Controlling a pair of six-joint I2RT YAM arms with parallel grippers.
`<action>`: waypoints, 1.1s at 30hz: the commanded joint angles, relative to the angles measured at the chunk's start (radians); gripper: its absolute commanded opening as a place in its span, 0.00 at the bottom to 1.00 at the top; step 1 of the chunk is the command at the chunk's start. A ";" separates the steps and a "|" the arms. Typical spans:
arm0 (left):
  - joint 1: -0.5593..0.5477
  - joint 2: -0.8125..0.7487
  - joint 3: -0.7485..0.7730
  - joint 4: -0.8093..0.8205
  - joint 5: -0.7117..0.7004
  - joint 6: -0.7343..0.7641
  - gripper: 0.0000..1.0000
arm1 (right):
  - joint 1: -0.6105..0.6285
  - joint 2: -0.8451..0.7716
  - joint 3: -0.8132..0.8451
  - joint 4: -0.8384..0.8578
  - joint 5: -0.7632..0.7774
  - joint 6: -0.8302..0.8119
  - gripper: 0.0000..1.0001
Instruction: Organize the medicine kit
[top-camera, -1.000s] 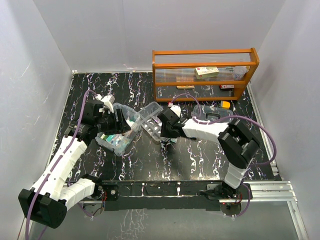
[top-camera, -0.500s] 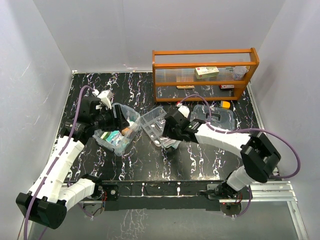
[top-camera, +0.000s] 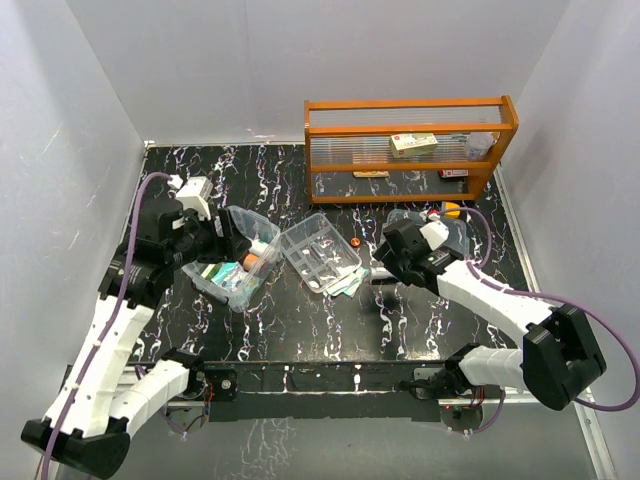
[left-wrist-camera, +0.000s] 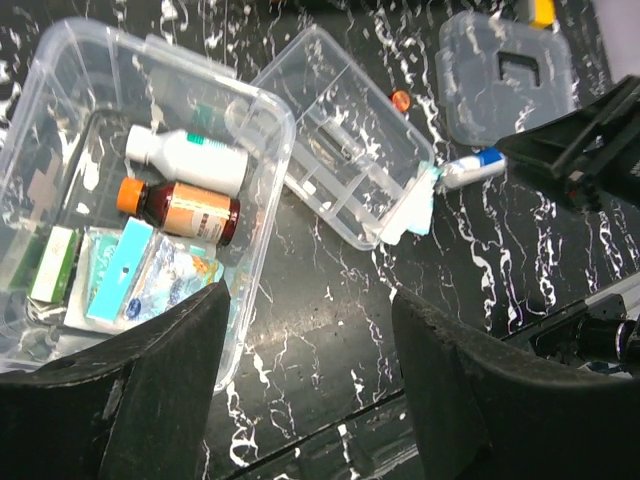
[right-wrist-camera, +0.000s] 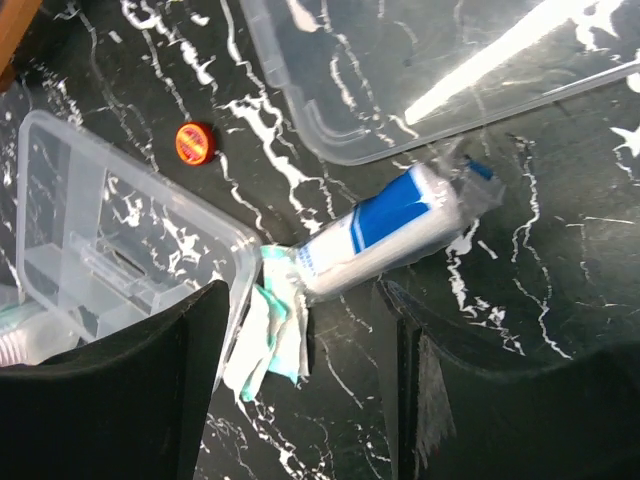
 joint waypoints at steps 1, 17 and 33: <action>-0.002 -0.089 0.009 0.067 0.000 0.027 0.66 | -0.046 -0.009 -0.011 0.001 -0.003 0.085 0.58; -0.001 -0.236 -0.076 0.127 0.001 -0.041 0.70 | -0.086 0.111 -0.037 -0.040 0.032 0.377 0.53; -0.001 -0.216 -0.047 0.099 -0.024 -0.010 0.71 | -0.110 0.244 0.050 -0.064 0.030 0.245 0.16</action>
